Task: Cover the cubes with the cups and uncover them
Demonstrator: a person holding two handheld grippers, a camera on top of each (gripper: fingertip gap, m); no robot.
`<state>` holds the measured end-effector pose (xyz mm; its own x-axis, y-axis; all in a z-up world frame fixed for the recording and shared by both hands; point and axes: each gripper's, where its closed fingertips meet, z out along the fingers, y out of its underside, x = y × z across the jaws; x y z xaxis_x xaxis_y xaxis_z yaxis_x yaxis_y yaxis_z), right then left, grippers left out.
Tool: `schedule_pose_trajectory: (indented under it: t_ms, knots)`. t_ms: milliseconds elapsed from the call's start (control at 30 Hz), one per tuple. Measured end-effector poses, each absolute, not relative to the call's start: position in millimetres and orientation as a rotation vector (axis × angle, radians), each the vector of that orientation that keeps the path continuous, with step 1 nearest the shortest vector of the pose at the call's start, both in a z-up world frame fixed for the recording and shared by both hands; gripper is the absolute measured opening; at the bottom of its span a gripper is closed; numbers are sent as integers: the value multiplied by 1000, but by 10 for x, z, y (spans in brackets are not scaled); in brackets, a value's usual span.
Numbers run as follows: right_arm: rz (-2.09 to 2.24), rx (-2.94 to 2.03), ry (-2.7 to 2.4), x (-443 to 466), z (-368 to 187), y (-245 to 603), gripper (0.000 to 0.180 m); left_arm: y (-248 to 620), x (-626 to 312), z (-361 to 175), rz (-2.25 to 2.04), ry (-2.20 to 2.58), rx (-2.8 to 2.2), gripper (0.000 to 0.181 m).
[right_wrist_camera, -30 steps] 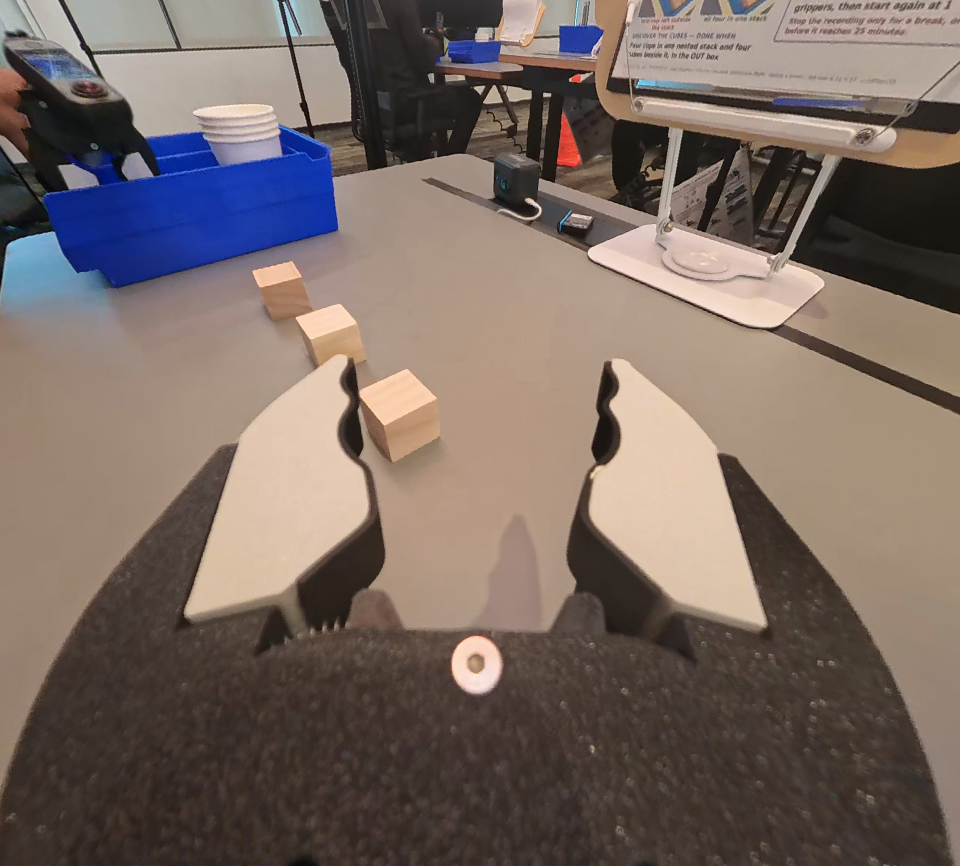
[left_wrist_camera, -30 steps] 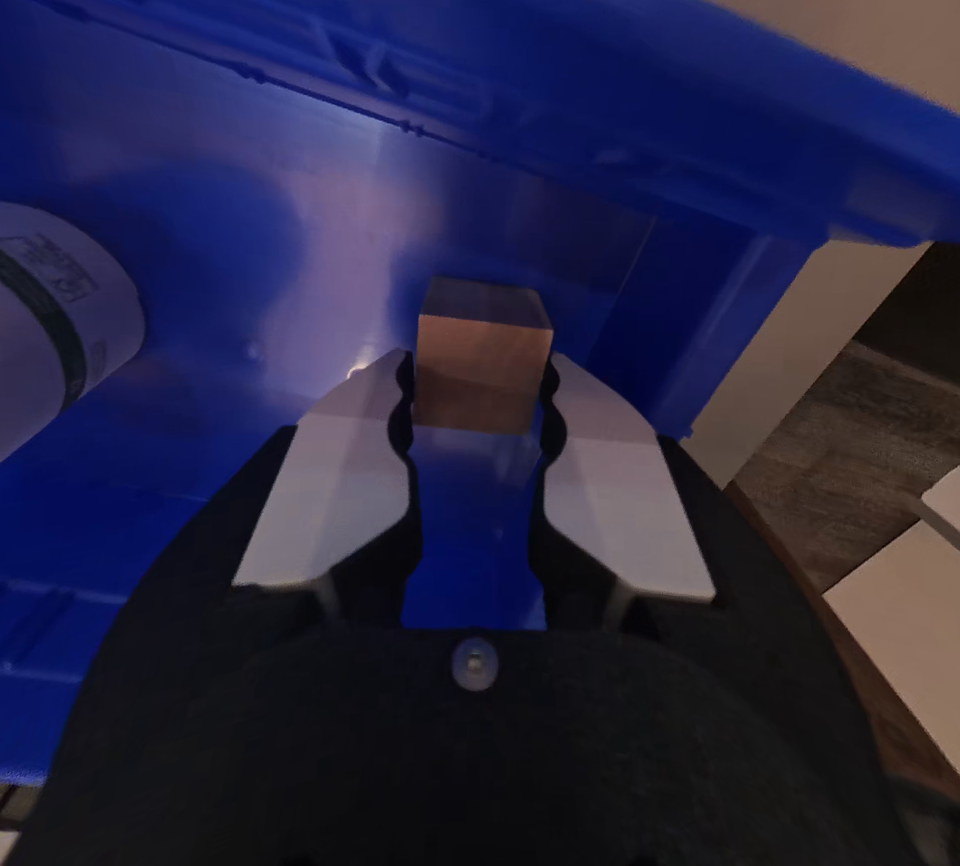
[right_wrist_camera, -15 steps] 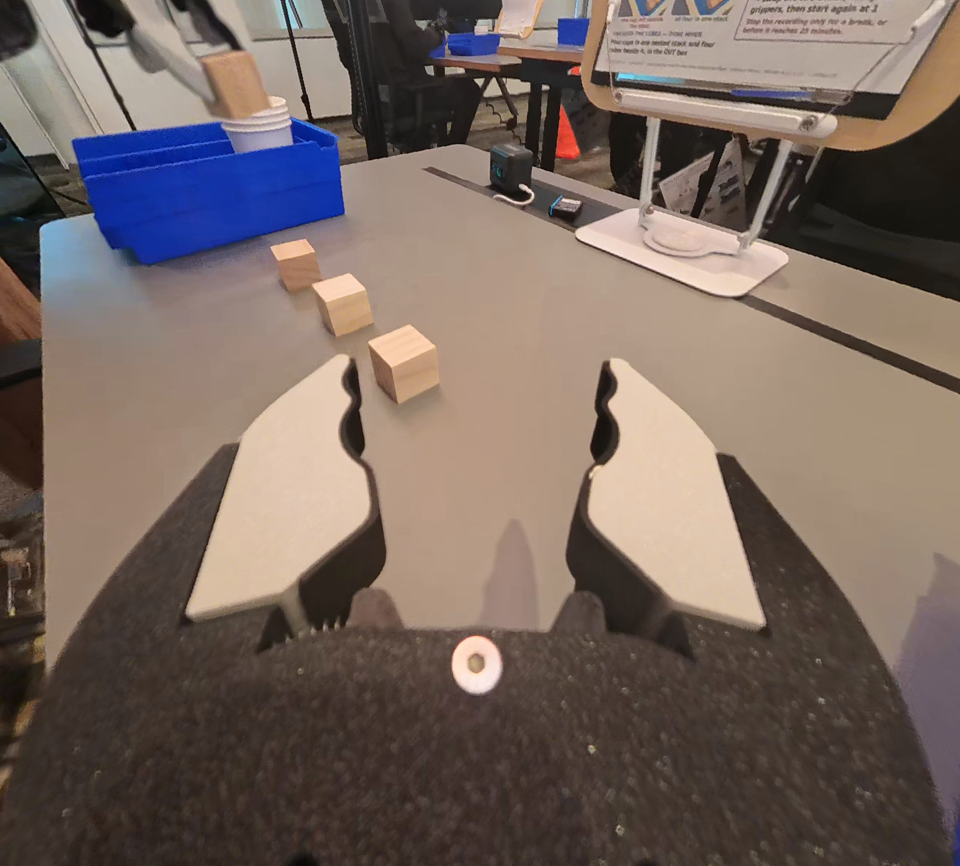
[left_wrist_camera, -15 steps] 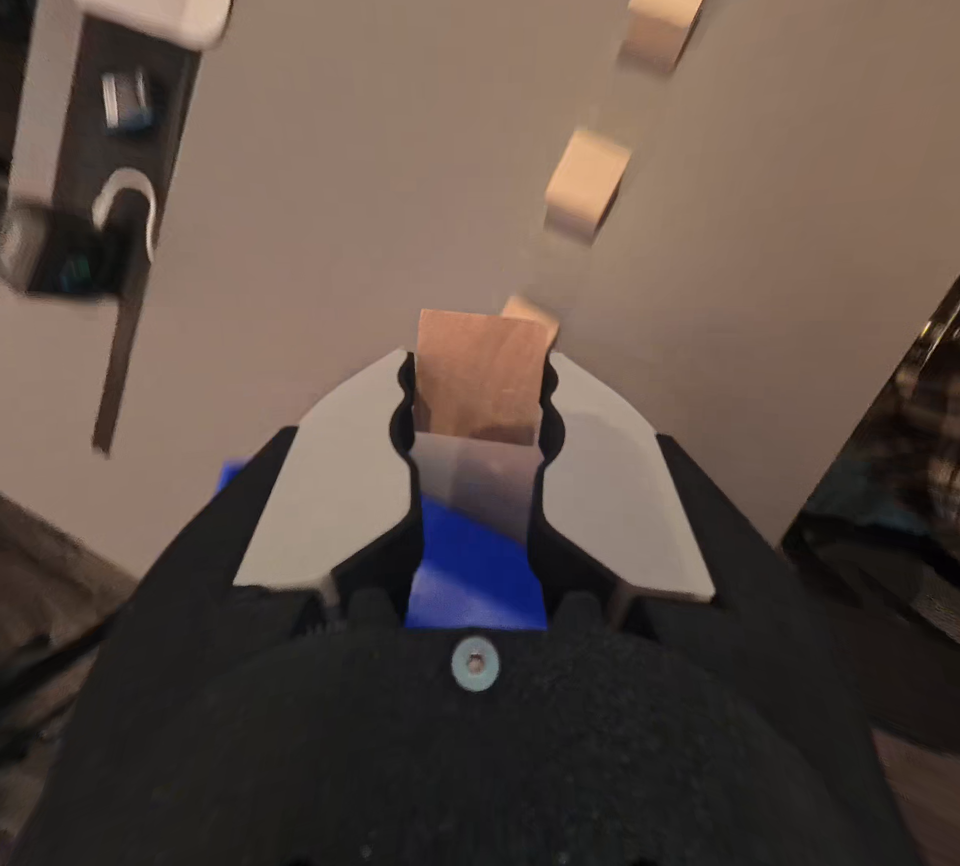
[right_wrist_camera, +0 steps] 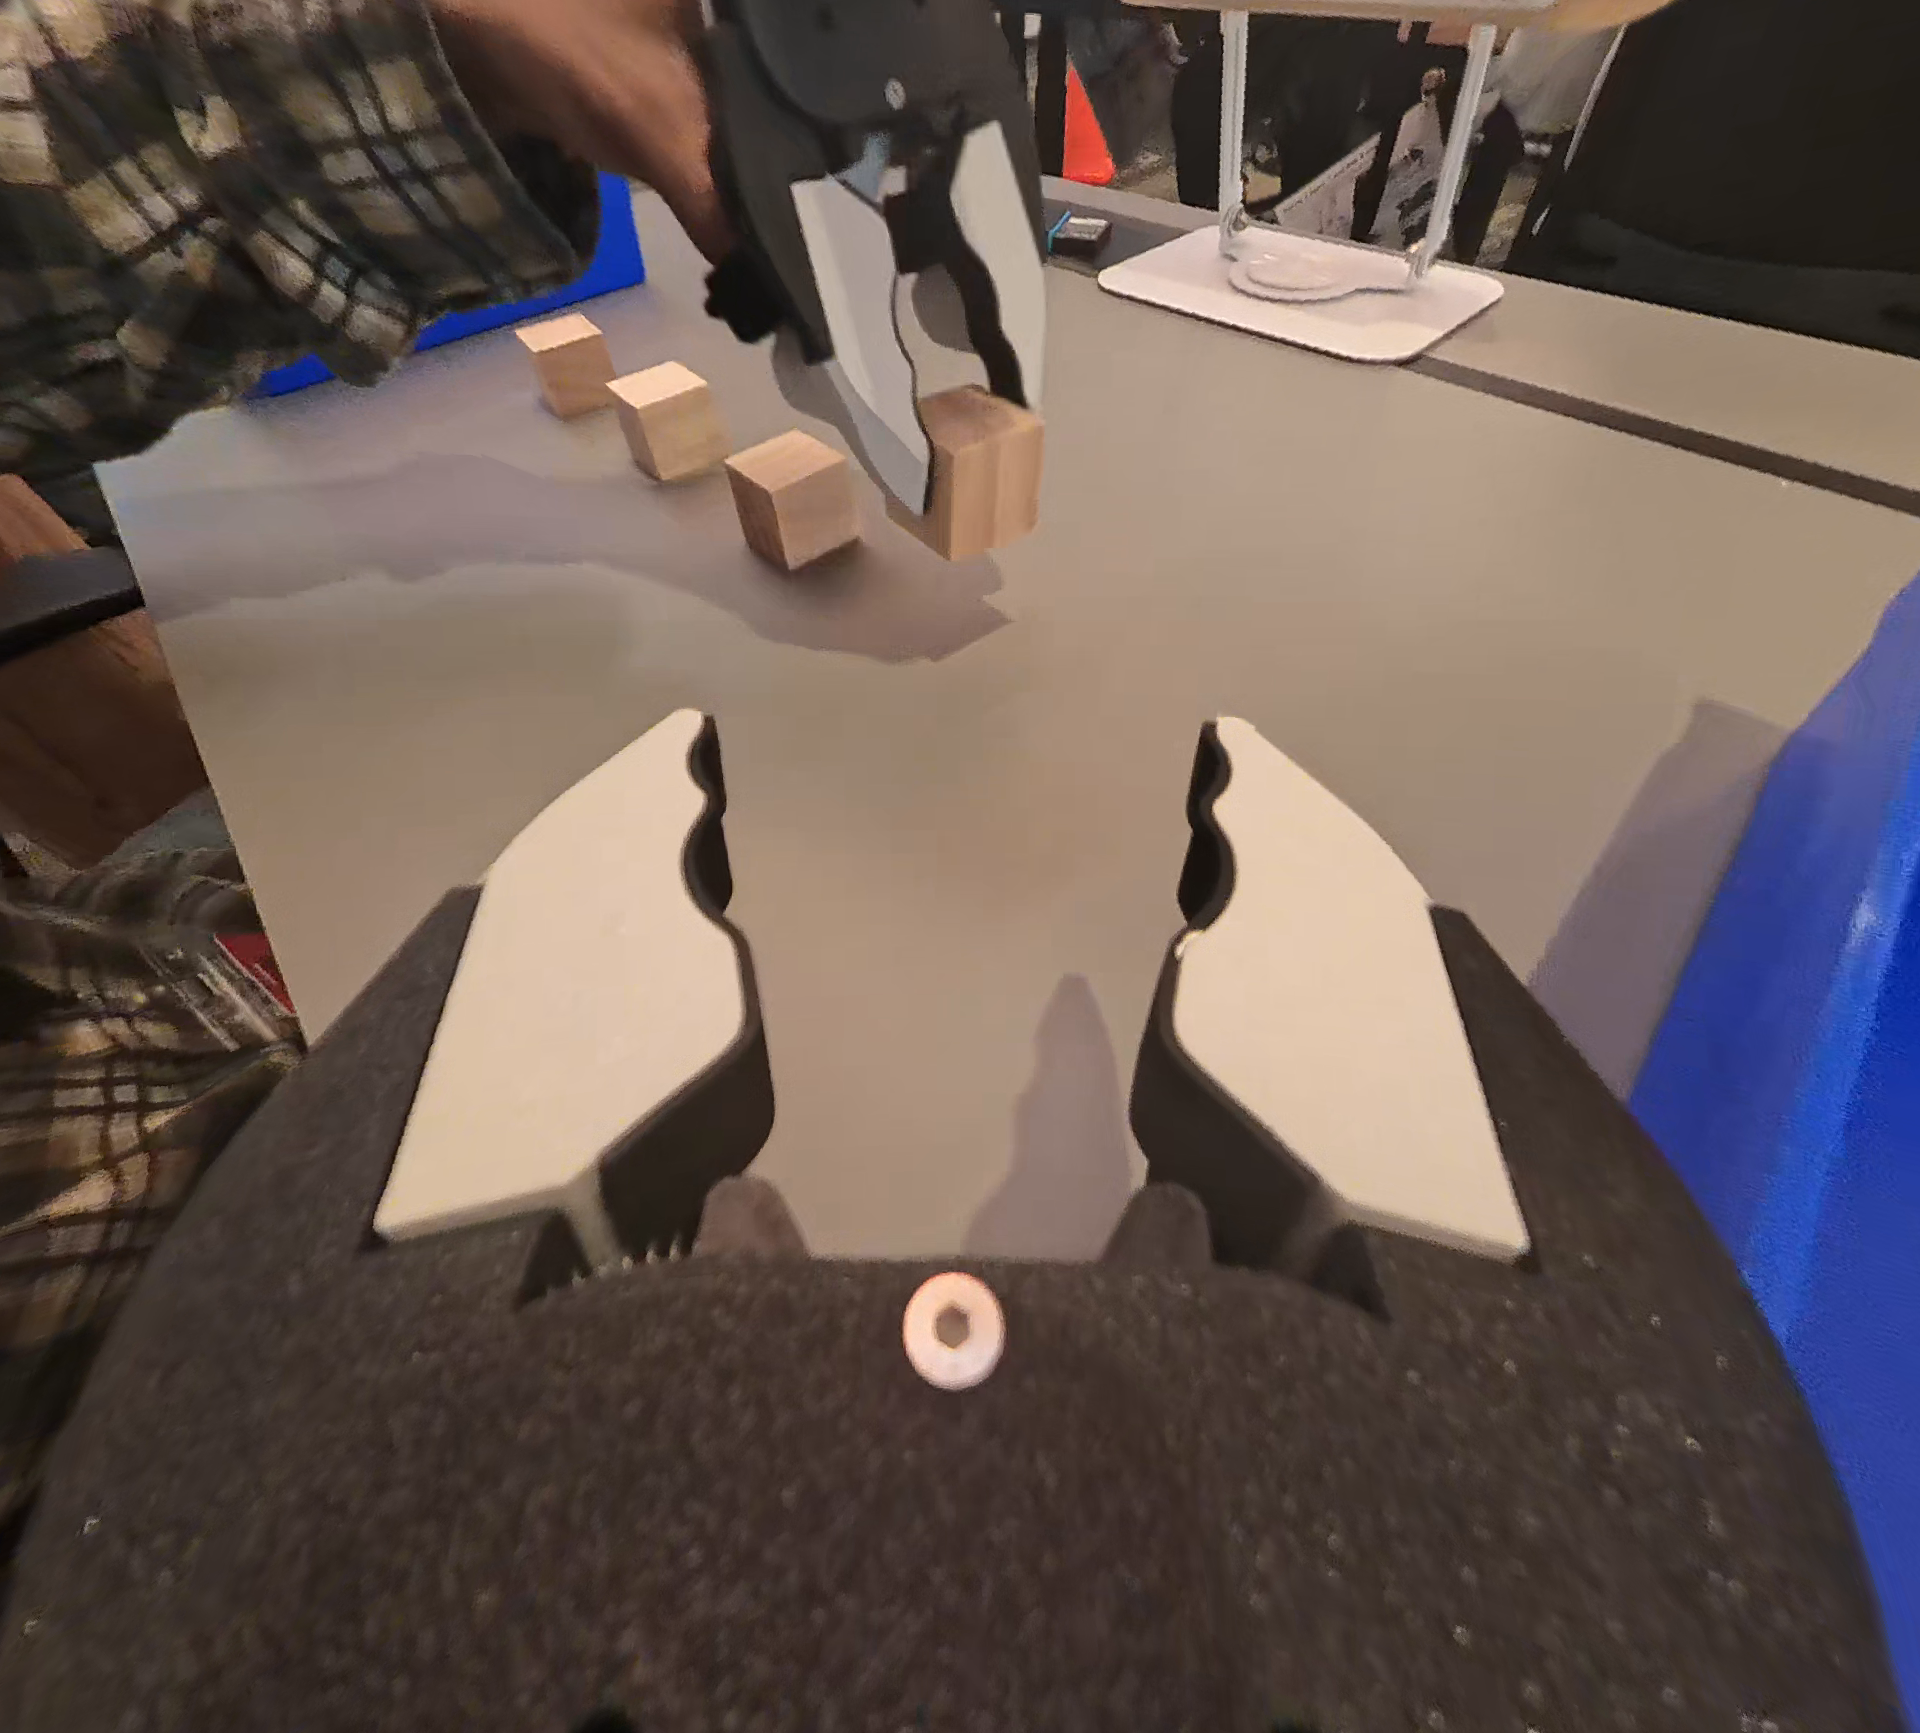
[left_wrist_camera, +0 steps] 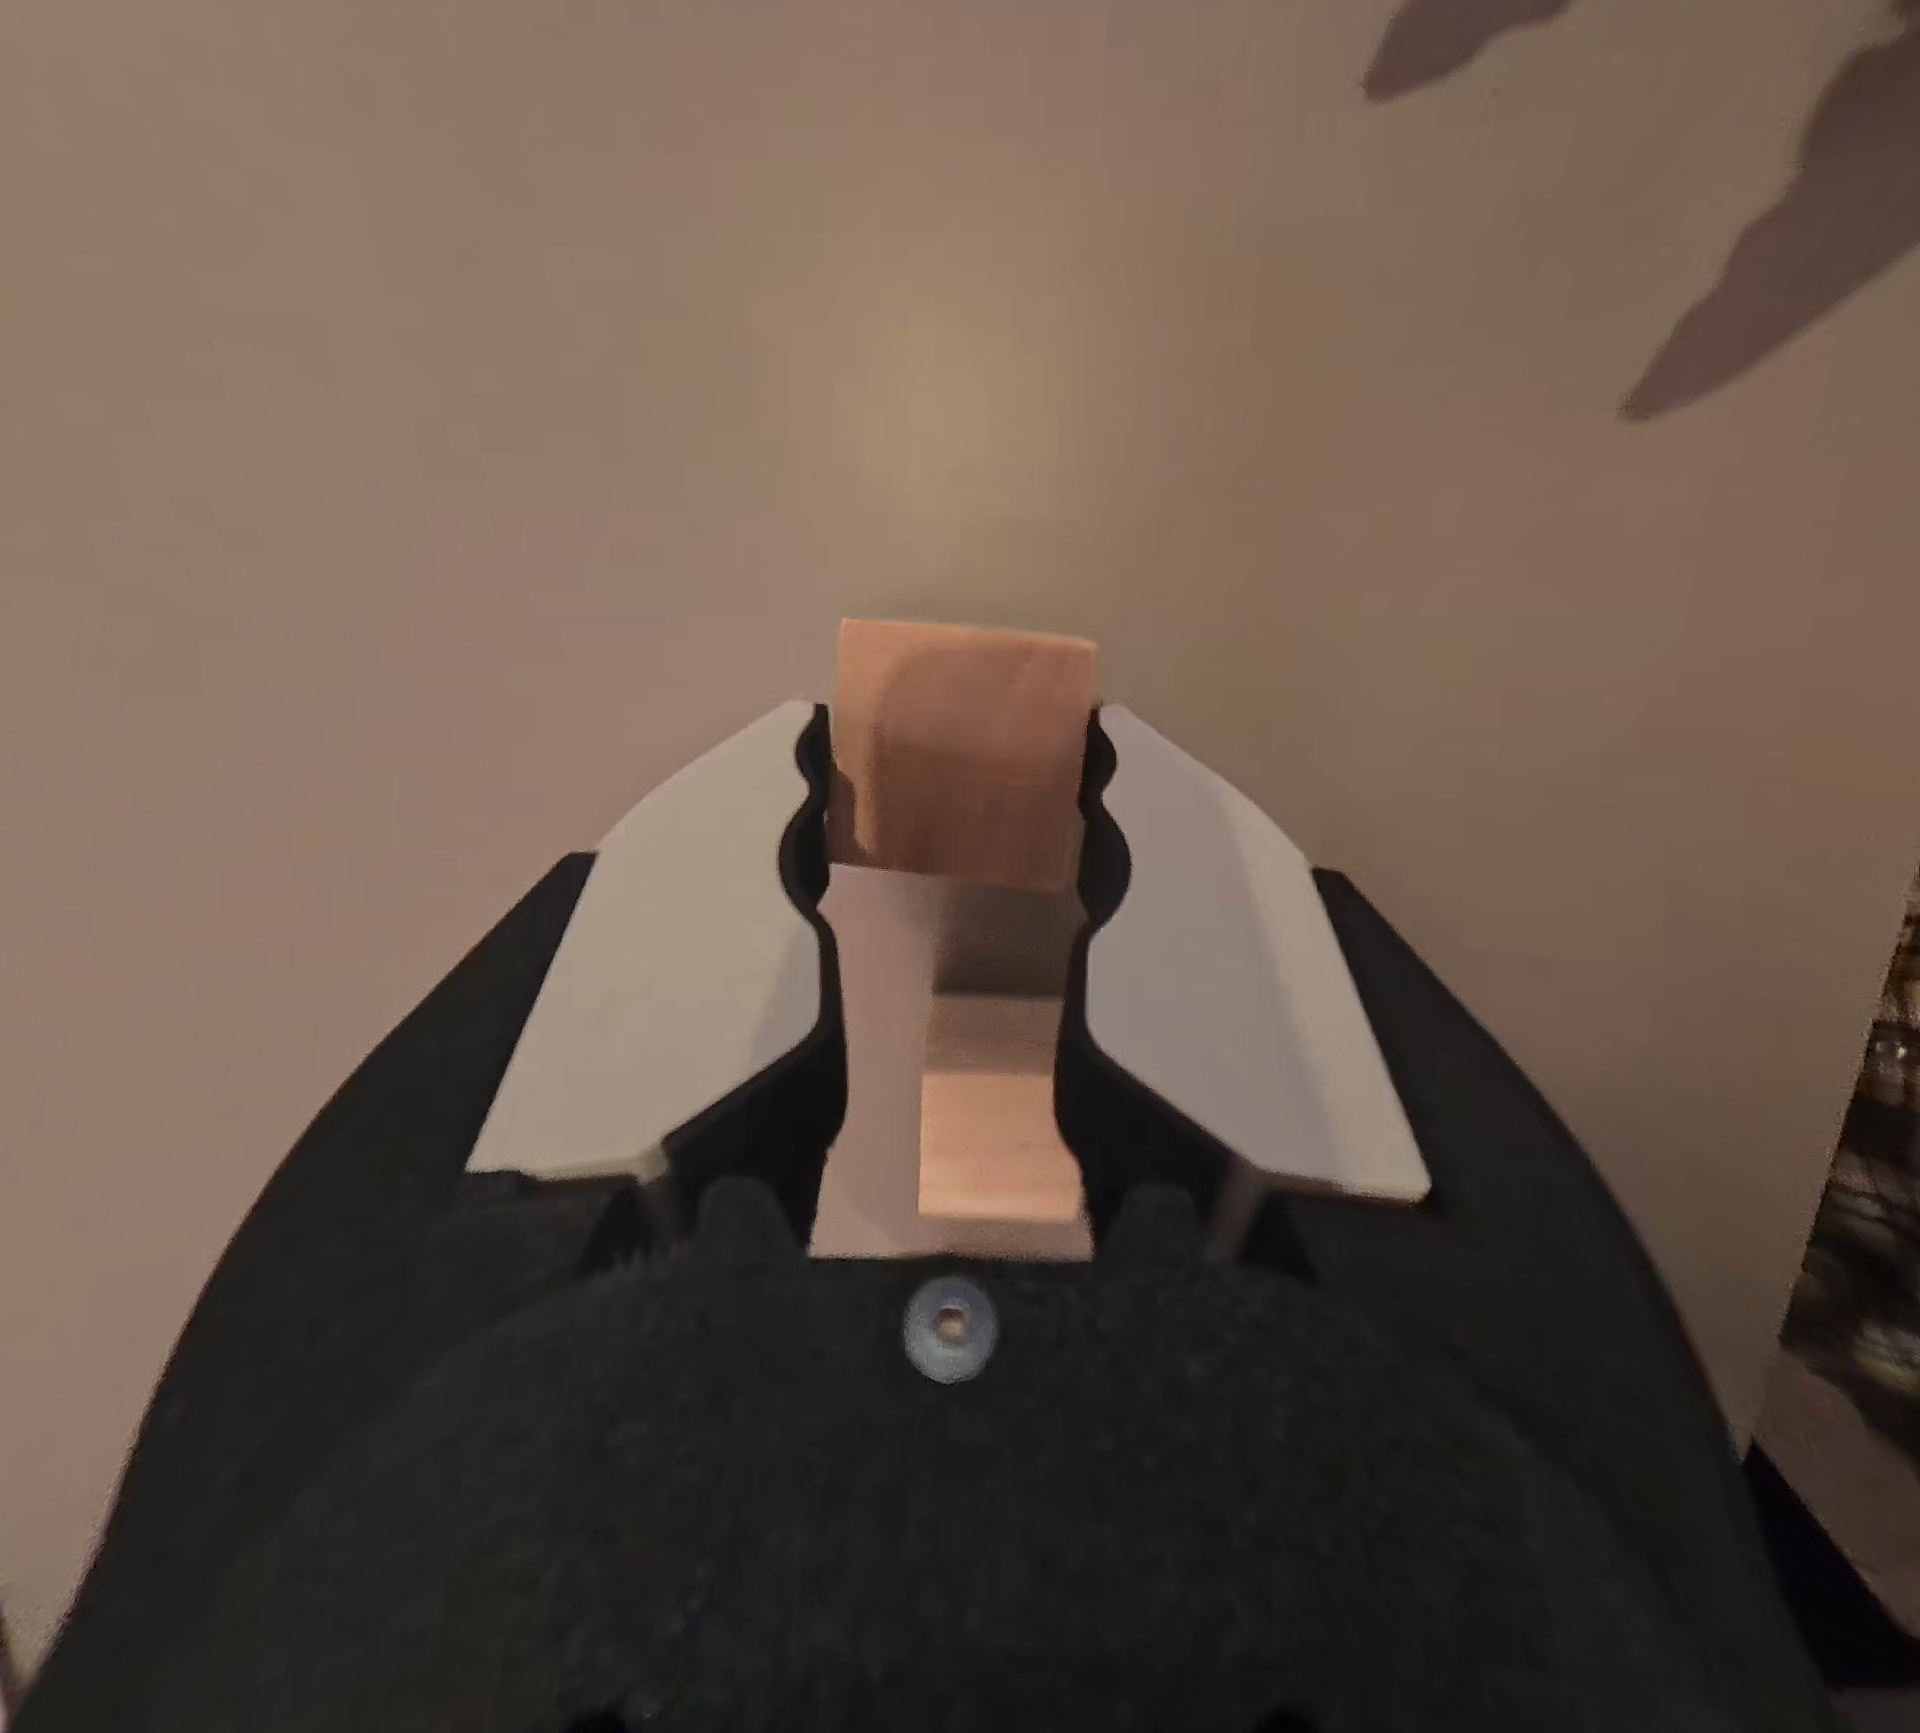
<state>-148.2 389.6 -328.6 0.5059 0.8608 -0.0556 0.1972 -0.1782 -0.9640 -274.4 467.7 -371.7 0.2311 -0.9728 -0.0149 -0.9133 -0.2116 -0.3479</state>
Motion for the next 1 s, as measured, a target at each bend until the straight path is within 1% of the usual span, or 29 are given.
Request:
schedule_pose_trajectory:
  t_ms: [433,600,633,700,767,833,1000]
  knots:
    - [807,-1665,-893,-1480,-3337,3946,85,4666,-2549,-4167,-338,1804,-2269,45]
    - [808,-1664,-897,-1522,-3320,3965,85,4632,-2506,-4184,-370,1783,-2246,45]
    - [809,-1664,-896,-1530,-3315,3969,85,4626,-2500,-4193,-376,1777,-2249,47]
    - [810,-1663,-892,-1547,-3302,3978,86,4661,-2493,-4180,-363,1737,-2250,62]
    - [816,-1665,-887,-1566,-3295,3987,87,4687,-2472,-4069,-391,1673,-2233,78]
    - [815,-1661,-878,-1586,-3286,4005,88,4721,-2482,-3842,-413,1585,-2190,90]
    - [822,-1657,-823,-1669,-3261,4082,88,4671,-2747,-2983,-520,1259,-1992,99]
